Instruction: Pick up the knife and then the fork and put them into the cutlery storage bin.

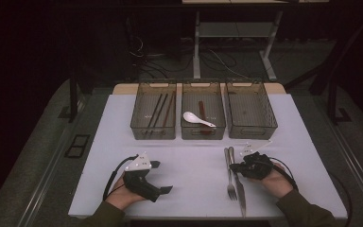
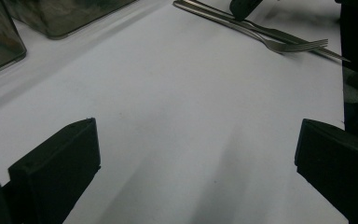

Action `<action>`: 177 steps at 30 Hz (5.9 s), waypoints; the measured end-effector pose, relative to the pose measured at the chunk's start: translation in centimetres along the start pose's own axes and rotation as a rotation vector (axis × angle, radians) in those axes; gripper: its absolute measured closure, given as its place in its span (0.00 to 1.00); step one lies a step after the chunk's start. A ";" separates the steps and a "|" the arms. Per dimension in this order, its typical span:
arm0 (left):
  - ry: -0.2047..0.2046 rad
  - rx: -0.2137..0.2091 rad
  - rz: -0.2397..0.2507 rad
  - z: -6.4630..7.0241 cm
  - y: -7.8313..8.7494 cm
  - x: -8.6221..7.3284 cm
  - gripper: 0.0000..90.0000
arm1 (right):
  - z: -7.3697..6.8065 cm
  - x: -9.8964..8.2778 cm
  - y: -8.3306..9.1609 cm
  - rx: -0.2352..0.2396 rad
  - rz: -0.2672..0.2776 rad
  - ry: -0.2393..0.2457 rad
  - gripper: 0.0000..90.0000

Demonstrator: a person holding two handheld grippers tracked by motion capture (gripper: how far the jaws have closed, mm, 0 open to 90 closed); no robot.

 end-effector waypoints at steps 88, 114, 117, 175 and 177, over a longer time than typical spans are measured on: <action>0.000 0.001 0.006 0.1 0.0 0.1 0.00 | -4.7 1.8 -1.3 0.052 -0.142 0.102 0.79; 0.001 -0.001 0.003 0.0 0.0 0.0 0.00 | -5.2 2.0 -2.0 0.052 -0.143 0.174 0.94; 0.001 -0.002 0.003 0.1 0.0 0.0 0.00 | -4.7 2.3 -1.6 0.060 -0.126 0.176 0.94; -0.002 0.015 0.008 -0.3 0.4 -0.2 0.00 | 2.7 6.4 5.4 -0.017 0.126 0.079 0.94; -0.003 0.015 0.006 -0.3 0.4 -0.2 0.00 | 3.2 6.5 5.6 -0.023 0.134 0.077 0.94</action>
Point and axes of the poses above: each handheld gripper's, and its own axes: y roughly backward along the jaws, x roughly out of its top, z roughly to its right, the point moved 5 cm from there along -y, roughly forward along the jaws, and after that the axes turned 1 degree about -x, right-handed, at the moved point
